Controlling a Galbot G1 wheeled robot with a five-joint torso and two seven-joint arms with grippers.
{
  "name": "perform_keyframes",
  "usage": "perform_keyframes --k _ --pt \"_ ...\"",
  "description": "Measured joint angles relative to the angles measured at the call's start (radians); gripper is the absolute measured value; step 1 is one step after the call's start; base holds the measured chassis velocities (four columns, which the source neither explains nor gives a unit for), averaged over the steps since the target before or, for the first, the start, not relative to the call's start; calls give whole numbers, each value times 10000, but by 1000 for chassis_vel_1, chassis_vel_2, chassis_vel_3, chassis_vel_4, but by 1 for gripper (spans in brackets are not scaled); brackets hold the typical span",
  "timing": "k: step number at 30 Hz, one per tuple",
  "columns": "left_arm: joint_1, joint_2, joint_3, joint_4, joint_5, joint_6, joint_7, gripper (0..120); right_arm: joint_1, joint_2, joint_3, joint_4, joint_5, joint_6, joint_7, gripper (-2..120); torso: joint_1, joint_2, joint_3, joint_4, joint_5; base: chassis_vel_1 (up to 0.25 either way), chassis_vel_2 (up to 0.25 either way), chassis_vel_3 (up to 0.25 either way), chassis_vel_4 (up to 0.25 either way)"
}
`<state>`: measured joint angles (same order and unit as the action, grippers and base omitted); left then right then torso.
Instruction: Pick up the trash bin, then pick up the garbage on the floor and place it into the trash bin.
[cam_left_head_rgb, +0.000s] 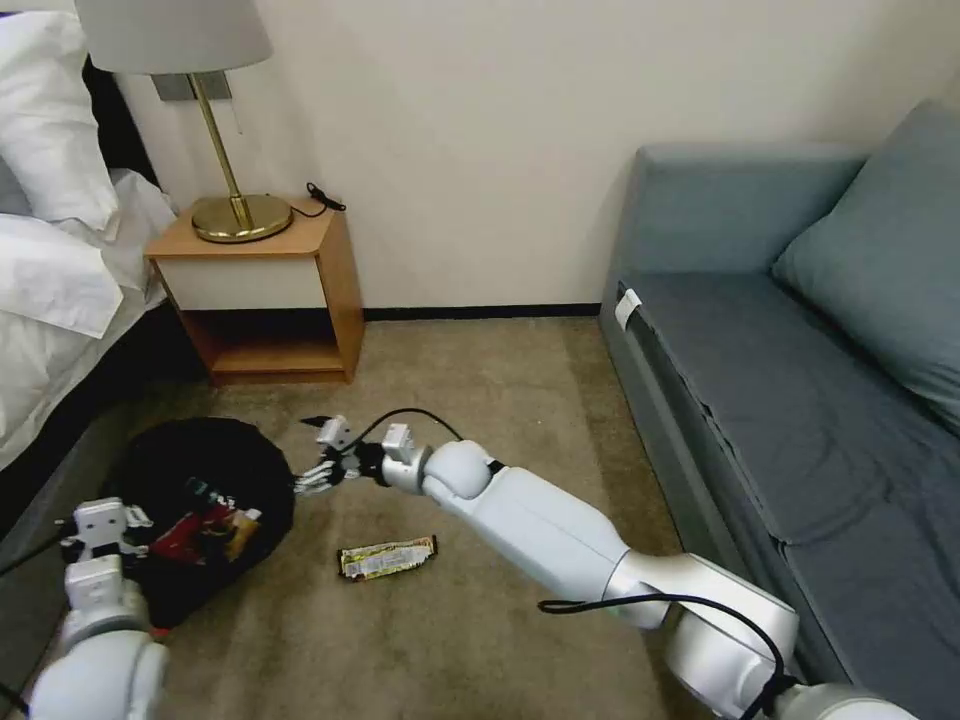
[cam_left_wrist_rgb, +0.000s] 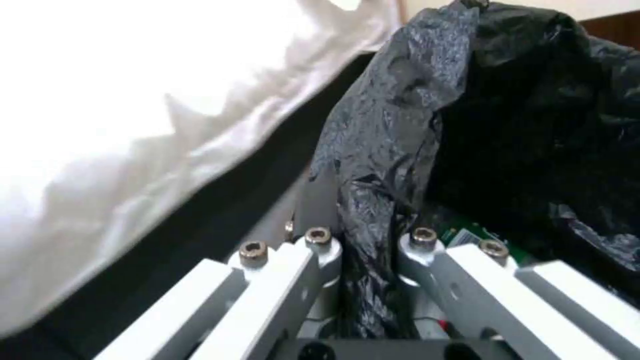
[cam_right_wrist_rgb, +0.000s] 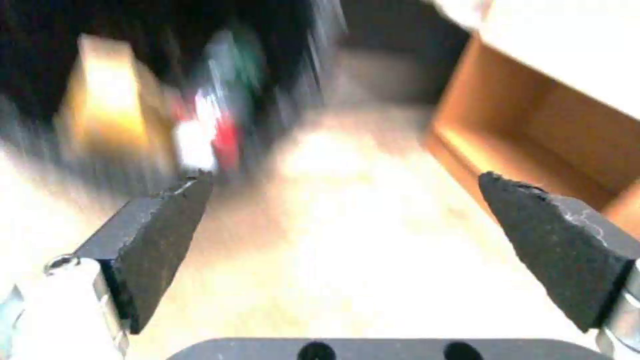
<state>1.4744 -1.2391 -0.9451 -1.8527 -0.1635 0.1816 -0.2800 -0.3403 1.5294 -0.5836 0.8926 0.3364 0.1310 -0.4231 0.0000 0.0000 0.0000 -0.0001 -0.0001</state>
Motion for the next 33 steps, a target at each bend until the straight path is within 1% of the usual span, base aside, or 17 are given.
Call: perform_keyframes --k 2,3,5,6,7,8,12,16,19,23,29,33 --pt "-119 362 -220 319 -221 15 -7 4 208 -3 -275 -819 -772 43 -65 100 0 -1 1 1 0 0 0 0 0" --pt "-119 362 -220 319 -221 15 -7 4 208 -3 -275 -819 -772 43 -65 100 0 -1 1 1 0 0 0 0 0" --pt "-130 515 -297 463 -307 17 -7 4 335 85 -390 -1414 -1397 109 -219 100 0 0 0 0 0 0 0 0 0" --pt "-127 530 -309 482 -319 17 -7 4 356 148 -395 -1612 -1608 147 -239 100 0 0 0 0 0 0 0 0 0" --pt "-103 530 -319 495 -332 17 -6 4 365 339 -367 -2124 -2110 256 -236 100 0 0 0 1 1 0 0 0 0" --pt "-103 530 -319 495 -332 17 -6 4 365 339 -367 -2124 -2110 256 -236 100 0 0 0 1 1 0 0 0 0" --pt "23 410 -288 494 -331 -8 -3 4 241 743 -223 -3156 -3262 500 -137 100 0 -1 0 4 0 0 0 0 0" --pt "43 394 -283 558 -324 -57 1 4 131 787 -311 -3486 -3688 592 -205 100 0 0 0 3 0 0 0 0 0" --pt "75 398 -275 644 -352 -90 11 4 -187 801 -431 -3962 -4616 842 -487 100 0 -1 0 0 0 0 0 0 0" --pt "99 395 -250 658 -370 -95 16 4 -385 801 -436 -4020 -4805 877 -558 100 0 -1 0 1 1 0 0 0 0" --pt "151 263 -99 620 -347 -106 33 4 -680 798 -363 -4062 -4855 893 -651 100 0 0 0 3 1 0 0 0 0" --pt "114 205 14 578 -277 -107 36 4 -708 796 -17 -4481 -5111 1018 -641 100 0 0 0 2 2 0 0 0 0"
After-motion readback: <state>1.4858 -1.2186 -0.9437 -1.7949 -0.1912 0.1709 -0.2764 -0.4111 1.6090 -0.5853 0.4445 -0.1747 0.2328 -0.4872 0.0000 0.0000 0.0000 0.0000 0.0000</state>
